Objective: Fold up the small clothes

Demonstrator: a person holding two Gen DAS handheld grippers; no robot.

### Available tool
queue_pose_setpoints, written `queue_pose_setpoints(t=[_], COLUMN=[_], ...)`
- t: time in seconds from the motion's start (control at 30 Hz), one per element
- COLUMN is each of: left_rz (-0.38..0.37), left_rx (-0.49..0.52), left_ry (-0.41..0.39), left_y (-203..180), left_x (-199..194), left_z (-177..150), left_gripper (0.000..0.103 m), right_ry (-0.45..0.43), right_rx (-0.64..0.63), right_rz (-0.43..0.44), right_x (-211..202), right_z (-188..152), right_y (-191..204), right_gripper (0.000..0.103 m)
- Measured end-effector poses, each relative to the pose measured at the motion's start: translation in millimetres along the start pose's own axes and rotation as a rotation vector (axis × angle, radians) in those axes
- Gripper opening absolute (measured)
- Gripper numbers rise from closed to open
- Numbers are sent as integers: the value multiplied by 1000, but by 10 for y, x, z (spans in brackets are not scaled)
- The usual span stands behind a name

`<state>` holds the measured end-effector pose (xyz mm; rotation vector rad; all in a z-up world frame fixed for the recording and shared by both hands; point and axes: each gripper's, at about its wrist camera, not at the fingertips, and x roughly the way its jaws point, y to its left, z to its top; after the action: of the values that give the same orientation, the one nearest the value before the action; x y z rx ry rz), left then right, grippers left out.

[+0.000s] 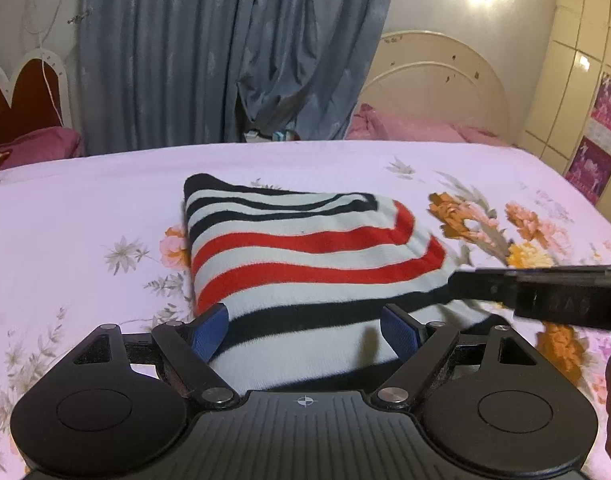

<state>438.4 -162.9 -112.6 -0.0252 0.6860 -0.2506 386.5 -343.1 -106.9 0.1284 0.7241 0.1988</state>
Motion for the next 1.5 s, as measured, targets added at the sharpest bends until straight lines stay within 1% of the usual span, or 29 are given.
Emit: queue_pose_setpoints(t=[0.07, 0.13, 0.2, 0.33, 0.4, 0.43, 0.47, 0.5, 0.53, 0.6, 0.67, 0.83, 0.97, 1.0, 1.1, 1.13, 1.2, 1.3, 1.33, 1.4, 1.5], left_rz=[18, 26, 18, 9, 8, 9, 9, 10, 14, 22, 31, 59, 72, 71, 61, 56, 46, 33, 36, 39, 32], left_rx=[17, 28, 15, 9, -2, -1, 0, 2, 9, 17, 14, 0, 5, 3, 4, 0, -27, -84, -82, -75, -111], left_ry=[10, 29, 43, 53, 41, 28, 20, 14, 13, 12, 14, 17, 30, 34, 37, 35, 44, 59, 50, 26, 18], left_y=[8, 39, 84, 105, 107, 101, 98, 94, 83, 85, 107, 177, 205, 218, 244, 257, 300, 364, 356, 338, 358], left_x=[88, 160, 189, 199, 181, 171, 174, 184, 210, 278, 356, 534, 663, 688, 741, 752, 785, 791, 773, 752, 797], left_z=[-11, -44, -88, -65, -5, 27, 56, 91, 128, 180, 230, 321, 305, 291, 236, 224, 213, 244, 262, 308, 405], left_gripper=[82, 82, 82, 83, 83, 83, 83, 83, 83, 83, 83, 83, 83, 83, 83, 84, 86, 87, 87, 87, 87], right_ry=[25, 44, 53, 65, 59, 38, 20, 1, -10, -16, -20, -14, 7, 13, 22, 23, 22, 22, 18, -8, -48], right_rx=[-5, 5, -5, -15, -12, -14, -25, -38, -48, -75, -91, -56, -82, -86, -71, -63, -36, -36, -33, -26, -77], right_rz=[-19, -24, -32, -25, -9, -5, -11, -16, -18, -40, -65, -69, -94, -103, -111, -114, -109, -103, -97, -74, -70], right_x=[114, 180, 213, 229, 194, 166, 156, 153, 166, 246, 329, 537, 701, 738, 819, 838, 853, 838, 815, 746, 711], right_z=[-40, -95, -146, -156, -88, -45, 2, 53, 98, 187, 259, 410, 396, 373, 305, 290, 274, 283, 298, 345, 429], right_y=[-27, -82, -116, -128, -107, -89, -70, -51, -41, -34, -34, -93, -76, -87, -183, -224, -291, -286, -277, -253, -135], right_gripper=[25, 22, 17, 16, 23, 27, 32, 35, 36, 34, 34, 31, 30, 28, 29, 30, 38, 37, 36, 34, 33])
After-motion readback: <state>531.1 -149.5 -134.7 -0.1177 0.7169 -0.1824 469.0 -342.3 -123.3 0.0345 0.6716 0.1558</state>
